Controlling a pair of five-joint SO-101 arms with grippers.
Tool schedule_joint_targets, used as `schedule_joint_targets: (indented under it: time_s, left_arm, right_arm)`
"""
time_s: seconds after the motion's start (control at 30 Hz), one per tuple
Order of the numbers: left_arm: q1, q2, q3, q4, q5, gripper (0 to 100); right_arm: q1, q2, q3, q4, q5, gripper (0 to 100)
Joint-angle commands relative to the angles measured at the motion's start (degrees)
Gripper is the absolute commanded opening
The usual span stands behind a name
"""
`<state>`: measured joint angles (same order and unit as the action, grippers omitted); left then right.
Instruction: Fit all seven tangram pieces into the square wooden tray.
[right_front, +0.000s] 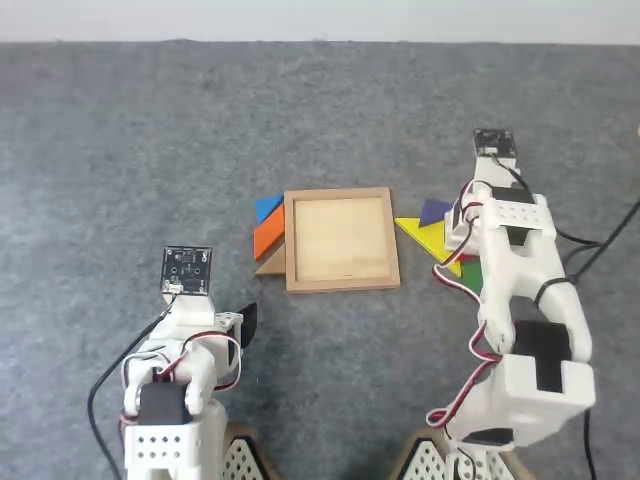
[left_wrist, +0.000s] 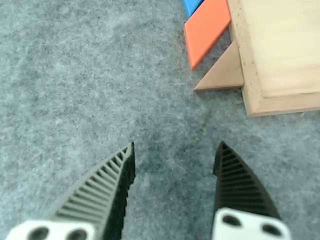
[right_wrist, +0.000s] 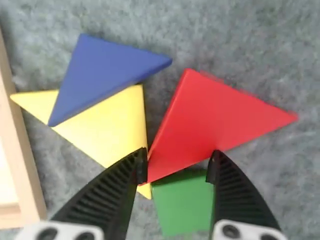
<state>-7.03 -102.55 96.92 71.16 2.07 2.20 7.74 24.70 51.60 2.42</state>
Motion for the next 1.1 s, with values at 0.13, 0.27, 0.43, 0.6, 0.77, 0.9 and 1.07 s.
schedule_joint_targets:
  time_s: [0.13,0.27,0.43,0.6,0.77,0.9,1.07]
  left_arm:
    - [0.0,-0.6,-0.4,0.4,-0.4,24]
    - [0.0,-0.6,-0.4,0.4,-0.4,24]
    - [0.0,-0.6,-0.4,0.4,-0.4,24]
    - [0.0,-0.6,-0.4,0.4,-0.4,24]
    - [0.0,-0.6,-0.4,0.4,-0.4,24]
    - [0.0,-0.6,-0.4,0.4,-0.4,24]
    - [0.0,-0.6,-0.4,0.4,-0.4,24]
  right_arm:
    - [0.0,0.9,-2.2,-4.9,4.6,6.1]
    - [3.2,2.1,-5.0,-3.4,4.5,1.4]
    - [5.0,2.3,-8.4,0.4,-2.1,1.7]
    - [4.1,1.5,-14.9,2.2,-10.1,1.7]
    - [2.9,5.4,-21.3,3.7,-15.3,19.9]
    - [2.0,12.9,-27.3,5.8,-21.0,34.5]
    - [0.4,20.9,-34.6,9.2,-27.9,29.8]
